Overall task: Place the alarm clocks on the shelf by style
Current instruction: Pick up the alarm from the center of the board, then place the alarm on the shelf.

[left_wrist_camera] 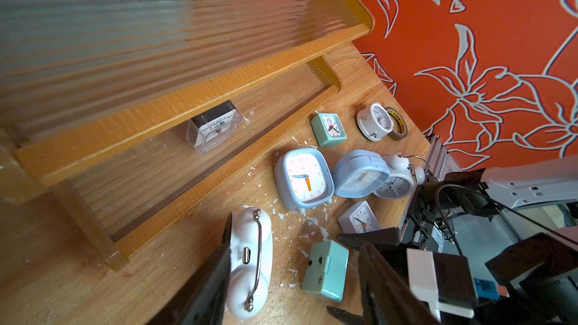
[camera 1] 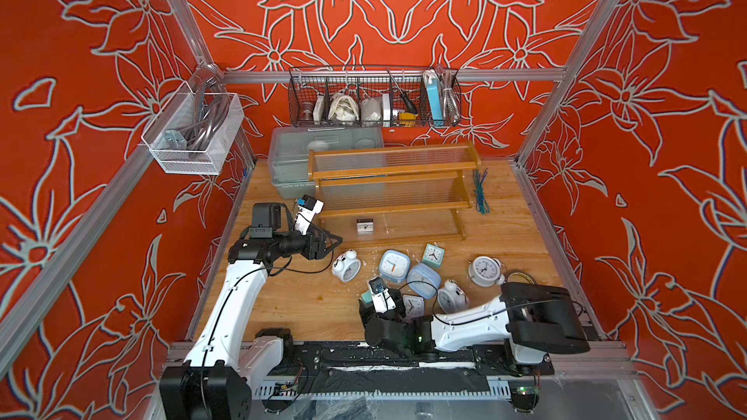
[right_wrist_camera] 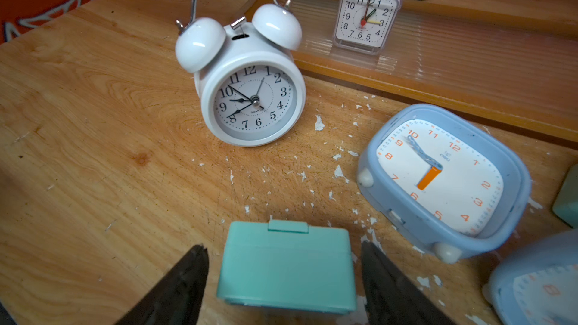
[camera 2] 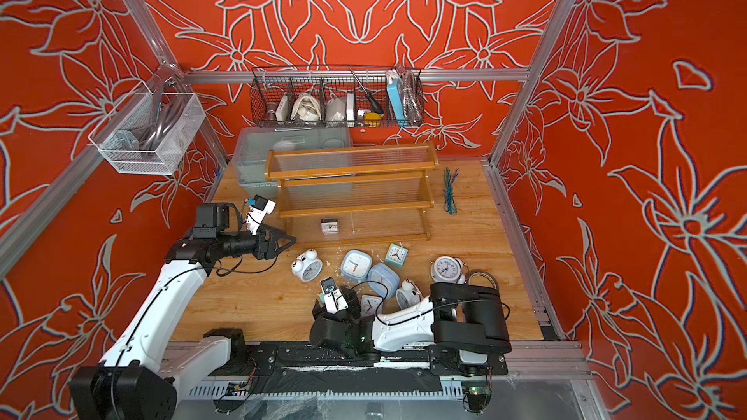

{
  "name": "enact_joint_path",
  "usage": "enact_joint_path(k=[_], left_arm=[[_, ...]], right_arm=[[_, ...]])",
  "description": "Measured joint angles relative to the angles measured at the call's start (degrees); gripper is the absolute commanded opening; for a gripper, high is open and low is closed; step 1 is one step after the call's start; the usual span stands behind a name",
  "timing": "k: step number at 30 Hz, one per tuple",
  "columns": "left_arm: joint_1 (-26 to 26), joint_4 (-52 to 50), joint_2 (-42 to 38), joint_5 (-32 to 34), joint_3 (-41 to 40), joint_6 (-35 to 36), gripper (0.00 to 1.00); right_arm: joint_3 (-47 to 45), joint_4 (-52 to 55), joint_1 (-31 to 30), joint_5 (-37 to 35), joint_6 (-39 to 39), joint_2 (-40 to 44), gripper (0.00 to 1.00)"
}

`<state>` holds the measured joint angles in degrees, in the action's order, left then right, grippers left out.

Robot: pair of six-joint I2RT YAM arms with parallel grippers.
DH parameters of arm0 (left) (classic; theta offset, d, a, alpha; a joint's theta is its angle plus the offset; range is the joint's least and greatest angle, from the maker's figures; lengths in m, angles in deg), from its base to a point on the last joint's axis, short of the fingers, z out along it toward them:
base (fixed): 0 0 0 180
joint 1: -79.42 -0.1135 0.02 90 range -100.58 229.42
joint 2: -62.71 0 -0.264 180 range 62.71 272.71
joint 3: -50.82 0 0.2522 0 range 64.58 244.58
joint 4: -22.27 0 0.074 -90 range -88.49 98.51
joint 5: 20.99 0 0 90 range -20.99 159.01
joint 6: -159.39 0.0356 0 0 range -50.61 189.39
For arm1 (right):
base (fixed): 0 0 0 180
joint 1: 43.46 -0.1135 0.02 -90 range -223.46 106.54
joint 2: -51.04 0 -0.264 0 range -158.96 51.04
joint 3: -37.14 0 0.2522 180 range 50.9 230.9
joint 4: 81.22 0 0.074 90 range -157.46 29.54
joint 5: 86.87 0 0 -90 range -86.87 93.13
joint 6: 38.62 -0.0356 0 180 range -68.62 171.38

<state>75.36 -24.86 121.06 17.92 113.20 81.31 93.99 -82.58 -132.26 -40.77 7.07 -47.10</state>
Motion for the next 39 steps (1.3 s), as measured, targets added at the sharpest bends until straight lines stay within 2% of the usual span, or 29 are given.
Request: enact_joint_path(k=[11, 17, 21, 32, 39], left_arm=[[0.0, 0.0, 0.0, 0.0, 0.0, 0.0, 0.66], [0.0, 0.0, 0.0, 0.0, 0.0, 0.0, 0.65], [0.0, 0.0, 0.0, 0.0, 0.0, 0.0, 0.66], [0.0, 0.0, 0.0, 0.0, 0.0, 0.0, 0.66], [0.0, 0.0, 0.0, 0.1, 0.0, 0.0, 0.66]], right_arm=[[-0.4, -1.4, 0.0, 0.0, 0.3, -0.1, 0.56], [-1.0, -2.0, 0.2, 0.1, 2.1, 0.8, 0.55], [-1.1, -0.9, 1.2, 0.5, 4.5, 4.9, 0.55], [-1.1, 2.6, 12.2, 4.5, 11.1, 17.0, 0.54], [-1.1, 2.0, 20.9, 8.2, 14.5, 18.8, 0.54]])
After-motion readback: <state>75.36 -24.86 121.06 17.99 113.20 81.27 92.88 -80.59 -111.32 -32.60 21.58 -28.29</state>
